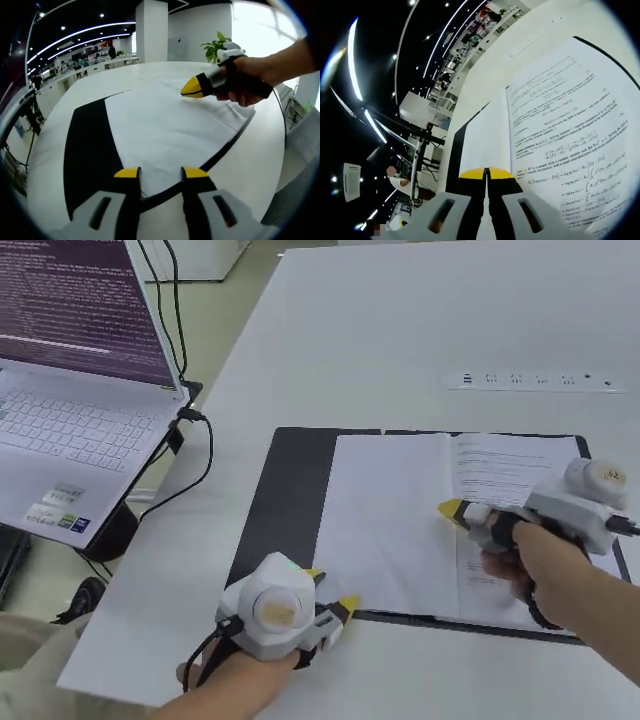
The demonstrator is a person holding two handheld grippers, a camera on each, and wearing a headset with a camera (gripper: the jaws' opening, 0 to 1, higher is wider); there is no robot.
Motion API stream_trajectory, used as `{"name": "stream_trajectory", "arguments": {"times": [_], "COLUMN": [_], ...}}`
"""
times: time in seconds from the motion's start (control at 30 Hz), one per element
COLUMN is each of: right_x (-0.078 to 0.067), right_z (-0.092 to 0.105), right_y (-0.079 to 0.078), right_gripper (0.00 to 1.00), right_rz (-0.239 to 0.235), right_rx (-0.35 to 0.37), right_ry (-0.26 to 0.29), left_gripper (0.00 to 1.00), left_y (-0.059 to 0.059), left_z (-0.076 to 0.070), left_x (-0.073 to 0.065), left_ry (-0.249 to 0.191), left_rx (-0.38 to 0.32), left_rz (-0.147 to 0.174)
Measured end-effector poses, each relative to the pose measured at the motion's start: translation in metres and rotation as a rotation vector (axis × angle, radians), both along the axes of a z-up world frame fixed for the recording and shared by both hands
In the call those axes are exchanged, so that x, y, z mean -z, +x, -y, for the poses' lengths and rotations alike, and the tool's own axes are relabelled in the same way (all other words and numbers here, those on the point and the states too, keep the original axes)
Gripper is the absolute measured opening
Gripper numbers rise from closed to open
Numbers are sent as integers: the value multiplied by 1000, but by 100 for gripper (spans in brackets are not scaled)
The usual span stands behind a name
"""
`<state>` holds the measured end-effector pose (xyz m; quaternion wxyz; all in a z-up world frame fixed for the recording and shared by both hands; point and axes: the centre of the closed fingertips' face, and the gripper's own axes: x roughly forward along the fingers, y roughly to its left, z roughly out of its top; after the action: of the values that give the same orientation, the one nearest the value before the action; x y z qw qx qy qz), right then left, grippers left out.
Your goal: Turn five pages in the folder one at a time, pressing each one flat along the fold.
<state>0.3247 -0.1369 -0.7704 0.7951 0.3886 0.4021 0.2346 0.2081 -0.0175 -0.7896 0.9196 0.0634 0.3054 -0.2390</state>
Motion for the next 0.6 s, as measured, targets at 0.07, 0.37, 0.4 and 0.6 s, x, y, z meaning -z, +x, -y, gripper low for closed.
{"name": "stream_trajectory", "arguments": {"times": [0.07,0.37,0.4,0.6], "right_x": [6,7,7,9], "right_z": [3,1,3,4], "right_y": [3,29,35,57], "right_gripper": [0,0,0,0], "right_rz": [-27,-83,-83,-102], "right_rx": [23,106,128,195], "right_ry": [2,124,130,166], "left_gripper": [31,31,31,31], "left_y": [0,-1,-1,0], "left_z": [0,0,0,-1], "left_x": [0,0,0,1], "left_ry": [0,-1,-1,-5], "left_rx": [0,4,4,4], "left_rz": [1,8,9,15]}}
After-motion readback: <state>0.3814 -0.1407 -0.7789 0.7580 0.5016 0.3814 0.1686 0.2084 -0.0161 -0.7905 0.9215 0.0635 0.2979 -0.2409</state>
